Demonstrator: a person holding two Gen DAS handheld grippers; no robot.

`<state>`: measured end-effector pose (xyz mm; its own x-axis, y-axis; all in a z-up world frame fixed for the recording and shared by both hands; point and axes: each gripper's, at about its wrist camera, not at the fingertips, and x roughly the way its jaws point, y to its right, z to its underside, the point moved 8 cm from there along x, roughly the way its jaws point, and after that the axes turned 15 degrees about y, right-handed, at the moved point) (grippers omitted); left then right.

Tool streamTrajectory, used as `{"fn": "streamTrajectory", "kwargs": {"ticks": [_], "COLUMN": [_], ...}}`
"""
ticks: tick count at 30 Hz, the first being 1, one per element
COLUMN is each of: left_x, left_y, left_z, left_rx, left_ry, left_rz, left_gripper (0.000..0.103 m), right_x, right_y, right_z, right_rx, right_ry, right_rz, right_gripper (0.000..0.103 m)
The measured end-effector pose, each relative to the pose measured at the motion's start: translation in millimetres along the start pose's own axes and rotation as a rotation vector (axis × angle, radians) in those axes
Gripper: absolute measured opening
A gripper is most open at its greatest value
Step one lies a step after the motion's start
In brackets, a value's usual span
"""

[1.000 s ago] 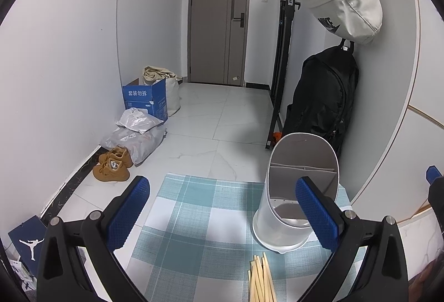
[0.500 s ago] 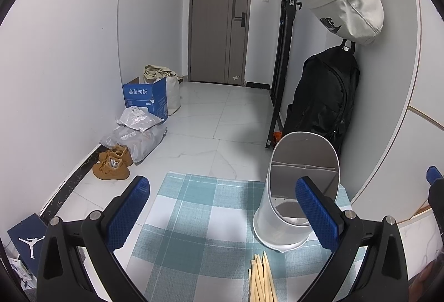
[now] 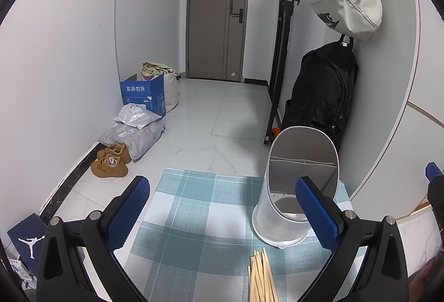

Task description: Organize utensils

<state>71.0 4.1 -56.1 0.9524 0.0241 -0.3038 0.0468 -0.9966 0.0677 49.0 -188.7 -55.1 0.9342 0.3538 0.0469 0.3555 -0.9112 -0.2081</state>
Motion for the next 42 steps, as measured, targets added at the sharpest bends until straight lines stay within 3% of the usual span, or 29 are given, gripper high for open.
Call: {"fn": "streamTrajectory", "kwargs": {"ticks": [4,10,13,18,21,26,31,35,40,42], "left_x": [1.0,10.0,16.5,30.4,33.5,31.8,37.9,45.5,57.1,58.1], "left_y": [0.6,-0.7,-2.6,-2.2,4.5,16.3,21.0,20.1,18.2,20.1], "left_z": [1.5,15.4,30.0,76.1,109.9,142.5,148.1,154.8,158.5,157.9], "left_rx": [-0.001,-0.008,0.003,-0.011,0.027,0.059,0.053,0.021,-0.041,-0.05], "left_ry": [-0.01,-0.087,-0.158,-0.364,-0.487,-0.626,-0.674,-0.723,-0.754,-0.757], "left_rz": [0.004,0.032,0.055,0.138,0.186,0.248,0.272,0.285,0.272,0.273], "left_gripper": [0.102,0.102,0.102,0.101,0.089,0.069,0.065,0.049,0.046,0.039], "right_x": [0.7,4.2,9.1,18.2,23.6,30.6,34.9,36.8,38.4,38.0], "right_y": [1.1,3.0,5.2,12.0,16.1,20.2,21.6,23.4,28.7,30.6], "right_z": [0.5,5.6,13.5,26.8,33.7,43.2,48.8,50.9,52.0,51.4], "right_rx": [0.003,0.002,-0.022,-0.046,-0.036,-0.023,-0.013,-0.009,0.014,0.033], "right_ry": [-0.005,-0.031,-0.068,-0.129,-0.164,-0.213,-0.24,-0.256,-0.27,-0.274], "right_rz": [-0.001,0.012,0.03,0.048,0.051,0.059,0.05,0.047,0.05,0.05], "right_gripper": [0.103,0.103,0.103,0.103,0.103,0.103,0.103,0.103,0.103,0.103]}}
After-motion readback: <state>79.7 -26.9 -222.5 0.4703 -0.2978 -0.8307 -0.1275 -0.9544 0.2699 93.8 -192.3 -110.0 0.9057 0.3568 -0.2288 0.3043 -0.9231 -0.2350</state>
